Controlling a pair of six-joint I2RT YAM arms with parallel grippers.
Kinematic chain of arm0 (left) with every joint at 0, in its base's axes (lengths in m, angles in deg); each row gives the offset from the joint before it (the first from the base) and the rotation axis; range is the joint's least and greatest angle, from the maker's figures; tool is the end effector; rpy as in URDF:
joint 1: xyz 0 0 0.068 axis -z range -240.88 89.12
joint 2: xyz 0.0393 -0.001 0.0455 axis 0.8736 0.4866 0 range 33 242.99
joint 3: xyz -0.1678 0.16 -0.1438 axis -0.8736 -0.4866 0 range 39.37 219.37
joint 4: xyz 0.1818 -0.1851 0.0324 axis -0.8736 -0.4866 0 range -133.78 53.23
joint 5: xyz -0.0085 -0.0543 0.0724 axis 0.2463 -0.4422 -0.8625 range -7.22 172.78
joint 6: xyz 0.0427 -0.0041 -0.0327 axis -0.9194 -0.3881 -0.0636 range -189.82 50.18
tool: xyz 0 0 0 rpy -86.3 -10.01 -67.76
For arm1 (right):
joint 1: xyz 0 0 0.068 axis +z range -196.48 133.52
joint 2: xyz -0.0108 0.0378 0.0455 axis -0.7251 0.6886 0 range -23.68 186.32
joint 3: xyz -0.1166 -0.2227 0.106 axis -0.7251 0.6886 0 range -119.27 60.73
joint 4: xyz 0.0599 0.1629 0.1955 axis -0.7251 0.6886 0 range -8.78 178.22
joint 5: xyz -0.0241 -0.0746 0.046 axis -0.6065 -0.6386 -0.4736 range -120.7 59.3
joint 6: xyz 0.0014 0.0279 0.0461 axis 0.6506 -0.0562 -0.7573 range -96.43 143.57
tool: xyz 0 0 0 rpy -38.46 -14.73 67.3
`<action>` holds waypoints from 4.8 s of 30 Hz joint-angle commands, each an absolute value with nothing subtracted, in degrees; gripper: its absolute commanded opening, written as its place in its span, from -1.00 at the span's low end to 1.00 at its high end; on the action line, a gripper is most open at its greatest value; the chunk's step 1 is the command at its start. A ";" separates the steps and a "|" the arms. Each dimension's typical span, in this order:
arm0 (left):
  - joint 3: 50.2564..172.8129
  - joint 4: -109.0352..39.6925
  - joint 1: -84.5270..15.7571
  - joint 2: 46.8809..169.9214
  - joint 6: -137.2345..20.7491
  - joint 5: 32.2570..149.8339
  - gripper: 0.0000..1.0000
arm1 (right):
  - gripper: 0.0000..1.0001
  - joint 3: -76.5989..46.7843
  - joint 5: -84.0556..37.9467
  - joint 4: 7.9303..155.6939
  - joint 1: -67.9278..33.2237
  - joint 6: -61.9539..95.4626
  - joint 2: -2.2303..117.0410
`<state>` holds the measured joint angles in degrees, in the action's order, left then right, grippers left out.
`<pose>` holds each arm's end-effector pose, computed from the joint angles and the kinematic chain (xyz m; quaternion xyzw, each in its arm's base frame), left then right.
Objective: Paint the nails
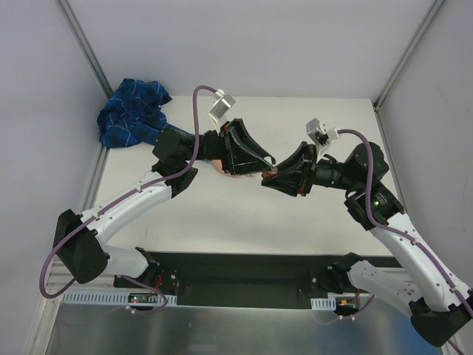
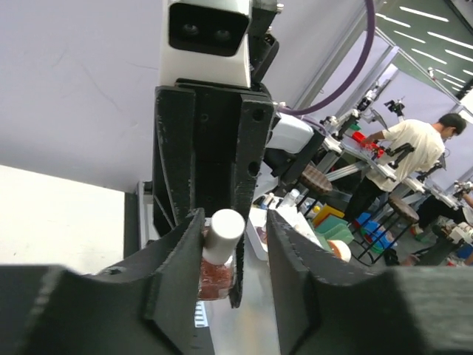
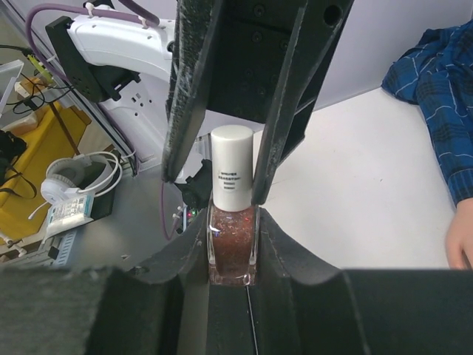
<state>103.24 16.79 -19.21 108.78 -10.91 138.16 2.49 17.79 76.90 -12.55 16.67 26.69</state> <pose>0.1880 -0.2065 0.4402 0.3648 0.4220 -0.7430 0.3697 0.1357 0.1233 0.4304 -0.4446 0.4821 0.4892 0.5750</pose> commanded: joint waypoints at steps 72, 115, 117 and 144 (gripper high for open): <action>107.83 -4.17 -16.32 102.86 -26.67 133.05 0.37 | -1.00 5.53 -22.44 86.40 4.59 28.32 12.71; 132.44 -51.19 0.29 117.64 -31.14 68.45 -1.00 | -1.00 -0.80 -70.44 79.72 21.20 52.32 31.00; 131.74 -49.53 -0.50 116.85 -34.13 72.05 -0.46 | -1.00 1.56 -61.93 80.95 17.26 47.25 29.51; 106.25 12.78 -17.03 107.43 -13.14 140.35 0.48 | -1.00 4.21 -11.01 90.01 -0.86 25.25 14.12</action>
<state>103.81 2.58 -17.05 105.07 -18.14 132.34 6.86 -17.35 94.52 0.44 29.52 14.00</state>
